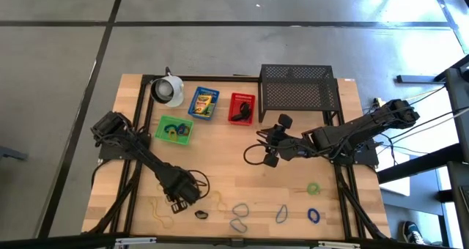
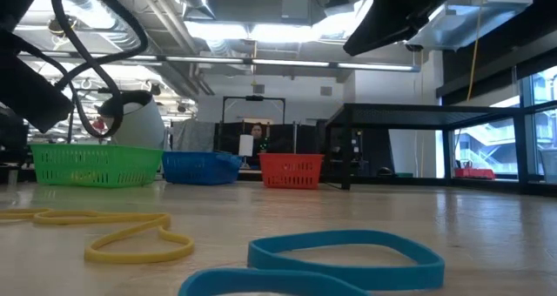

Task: Pick & Place Office Desk Supplies
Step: Put the yellow rubber band into the red bin

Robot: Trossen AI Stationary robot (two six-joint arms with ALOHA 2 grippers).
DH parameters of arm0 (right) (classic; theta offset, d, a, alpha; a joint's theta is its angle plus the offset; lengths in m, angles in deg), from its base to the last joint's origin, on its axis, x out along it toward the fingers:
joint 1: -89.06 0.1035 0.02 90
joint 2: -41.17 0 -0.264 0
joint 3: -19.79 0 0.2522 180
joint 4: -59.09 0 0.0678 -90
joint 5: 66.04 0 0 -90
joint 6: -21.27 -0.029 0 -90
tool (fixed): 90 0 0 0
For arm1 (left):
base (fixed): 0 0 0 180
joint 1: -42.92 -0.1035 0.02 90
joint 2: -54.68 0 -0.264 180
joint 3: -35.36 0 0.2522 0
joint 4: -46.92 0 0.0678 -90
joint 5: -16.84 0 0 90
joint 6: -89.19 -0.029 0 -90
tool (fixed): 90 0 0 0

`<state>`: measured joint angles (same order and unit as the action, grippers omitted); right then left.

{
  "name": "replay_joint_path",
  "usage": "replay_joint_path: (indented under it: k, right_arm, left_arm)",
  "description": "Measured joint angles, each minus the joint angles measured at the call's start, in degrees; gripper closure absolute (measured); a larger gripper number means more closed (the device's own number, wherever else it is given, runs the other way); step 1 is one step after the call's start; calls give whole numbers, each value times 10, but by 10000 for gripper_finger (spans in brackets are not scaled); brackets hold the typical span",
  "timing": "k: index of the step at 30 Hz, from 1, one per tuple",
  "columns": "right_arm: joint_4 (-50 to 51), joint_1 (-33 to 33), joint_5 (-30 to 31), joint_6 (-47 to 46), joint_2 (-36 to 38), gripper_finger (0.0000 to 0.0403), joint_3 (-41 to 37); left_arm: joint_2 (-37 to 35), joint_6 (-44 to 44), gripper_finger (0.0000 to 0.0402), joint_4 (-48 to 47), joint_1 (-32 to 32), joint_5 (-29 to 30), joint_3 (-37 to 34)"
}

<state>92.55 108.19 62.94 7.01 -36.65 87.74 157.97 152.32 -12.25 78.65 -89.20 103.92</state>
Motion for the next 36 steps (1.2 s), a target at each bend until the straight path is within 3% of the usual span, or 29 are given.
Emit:
replay_joint_path:
  k: [3,10,15,26,36]
  right_arm:
    - [0,0,0,-1,0,225,0]
    - [0,0,0,-1,0,225,0]
    - [-3,0,0,-1,0,225,0]
    - [-4,-1,-9,-2,0,225,0]
    - [-5,-1,-9,-2,0,225,0]
  left_arm:
    - [0,-28,396,0,0,1,0]
    - [5,-104,399,-61,3,38,34]
    - [-18,-130,400,-77,9,178,61]
    - [-82,-73,400,-75,49,309,66]
    - [-99,-67,400,-60,87,491,66]
